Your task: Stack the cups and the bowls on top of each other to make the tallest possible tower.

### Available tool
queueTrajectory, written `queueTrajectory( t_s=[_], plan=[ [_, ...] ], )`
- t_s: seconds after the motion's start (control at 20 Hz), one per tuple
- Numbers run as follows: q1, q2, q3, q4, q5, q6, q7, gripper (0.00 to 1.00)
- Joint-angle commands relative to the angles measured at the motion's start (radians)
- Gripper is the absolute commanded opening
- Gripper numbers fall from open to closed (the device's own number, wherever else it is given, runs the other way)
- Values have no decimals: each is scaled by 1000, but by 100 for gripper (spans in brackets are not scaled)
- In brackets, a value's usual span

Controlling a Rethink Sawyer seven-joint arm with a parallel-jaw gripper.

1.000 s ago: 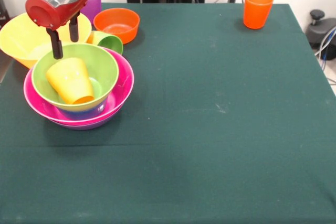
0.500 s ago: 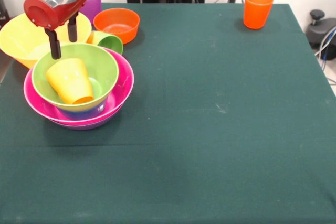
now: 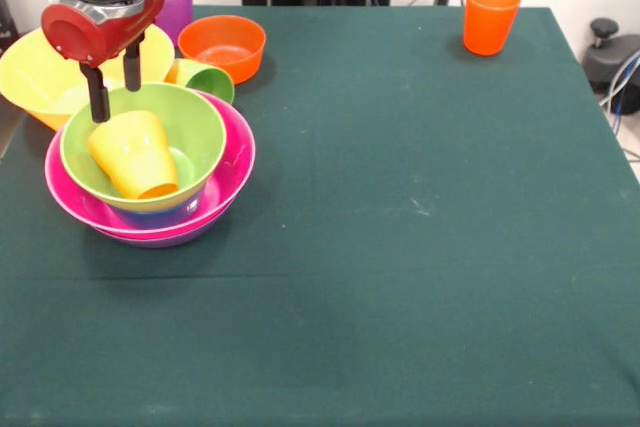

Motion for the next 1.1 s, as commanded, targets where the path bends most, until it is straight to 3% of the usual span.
queueTrajectory(
  t_s=[0.05, 0.6, 1.1],
  plan=[
    [25, 58, 80, 40, -67, -24, -59, 100],
    [39, -58, 96, 227, -56, -39, -68, 100],
    [39, -86, 100, 280, -82, -47, -101, 100]
  ],
)
